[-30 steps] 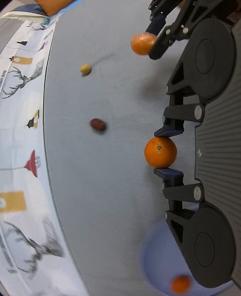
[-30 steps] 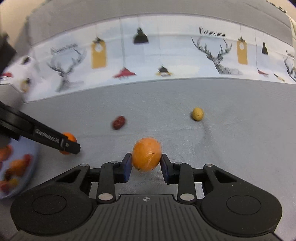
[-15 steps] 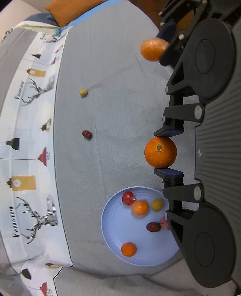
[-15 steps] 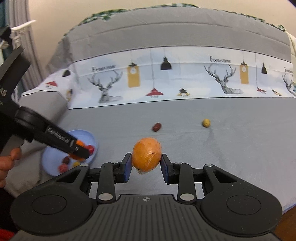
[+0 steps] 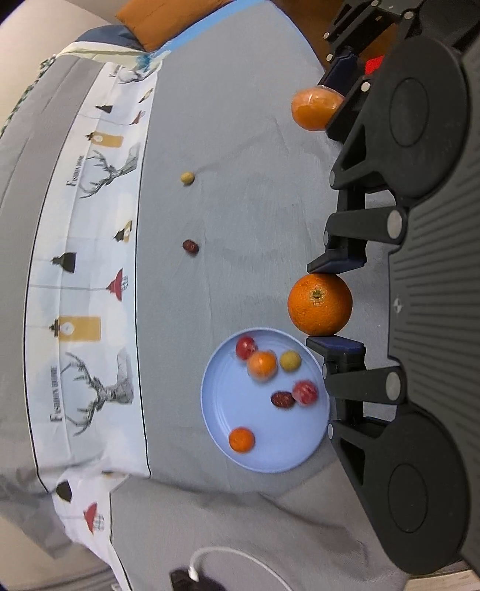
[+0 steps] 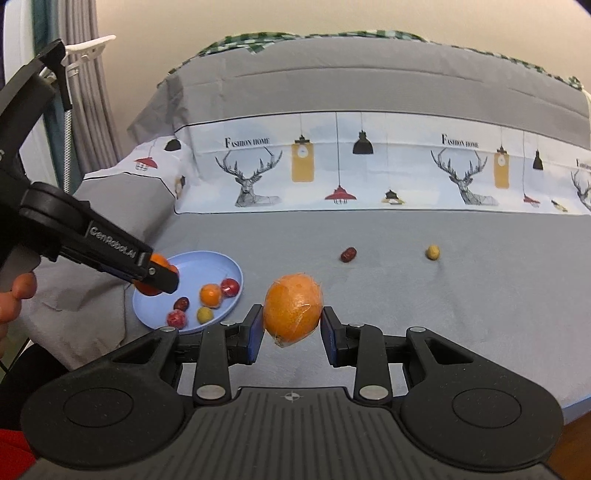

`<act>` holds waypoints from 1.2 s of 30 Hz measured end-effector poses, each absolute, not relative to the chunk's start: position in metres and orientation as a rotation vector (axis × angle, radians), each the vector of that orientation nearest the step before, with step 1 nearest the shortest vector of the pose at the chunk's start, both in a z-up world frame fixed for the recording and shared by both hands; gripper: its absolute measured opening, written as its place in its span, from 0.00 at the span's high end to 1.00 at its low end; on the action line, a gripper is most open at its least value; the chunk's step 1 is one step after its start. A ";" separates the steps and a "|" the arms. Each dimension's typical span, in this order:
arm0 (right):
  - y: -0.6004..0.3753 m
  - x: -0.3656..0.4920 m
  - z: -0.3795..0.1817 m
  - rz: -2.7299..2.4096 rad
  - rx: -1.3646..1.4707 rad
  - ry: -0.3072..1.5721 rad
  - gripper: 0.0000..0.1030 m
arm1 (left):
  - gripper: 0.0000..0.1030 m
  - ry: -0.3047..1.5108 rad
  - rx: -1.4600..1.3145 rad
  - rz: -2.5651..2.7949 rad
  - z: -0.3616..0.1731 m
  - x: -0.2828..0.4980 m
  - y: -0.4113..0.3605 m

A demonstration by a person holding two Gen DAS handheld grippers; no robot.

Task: Organize fruits
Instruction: 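Carry the mandarin and wrapped orange to the blue plate and release both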

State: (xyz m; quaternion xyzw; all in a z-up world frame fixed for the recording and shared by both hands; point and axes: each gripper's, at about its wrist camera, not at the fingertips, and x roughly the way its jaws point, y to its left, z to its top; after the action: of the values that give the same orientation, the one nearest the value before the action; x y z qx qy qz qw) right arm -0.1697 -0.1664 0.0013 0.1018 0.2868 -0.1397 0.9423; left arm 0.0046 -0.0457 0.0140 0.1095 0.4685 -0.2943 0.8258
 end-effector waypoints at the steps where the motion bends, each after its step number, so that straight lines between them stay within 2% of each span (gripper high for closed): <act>1: -0.164 -0.170 0.002 -0.283 0.205 0.584 0.67 | 0.62 0.994 0.226 -0.619 0.015 0.004 -0.041; 16: -0.140 -0.165 0.008 -0.249 0.149 0.586 0.66 | 0.62 0.965 0.166 -0.564 0.024 0.004 0.002; 36: -0.139 -0.155 0.001 -0.221 0.122 0.622 0.66 | 0.62 0.977 0.139 -0.525 0.018 0.018 0.013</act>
State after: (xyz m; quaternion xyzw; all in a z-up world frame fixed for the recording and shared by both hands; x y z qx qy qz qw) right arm -0.1549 -0.1392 0.0006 0.0599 0.3051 -0.1083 0.9443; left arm 0.0178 0.0133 0.0182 0.0662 0.4633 -0.2490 0.8479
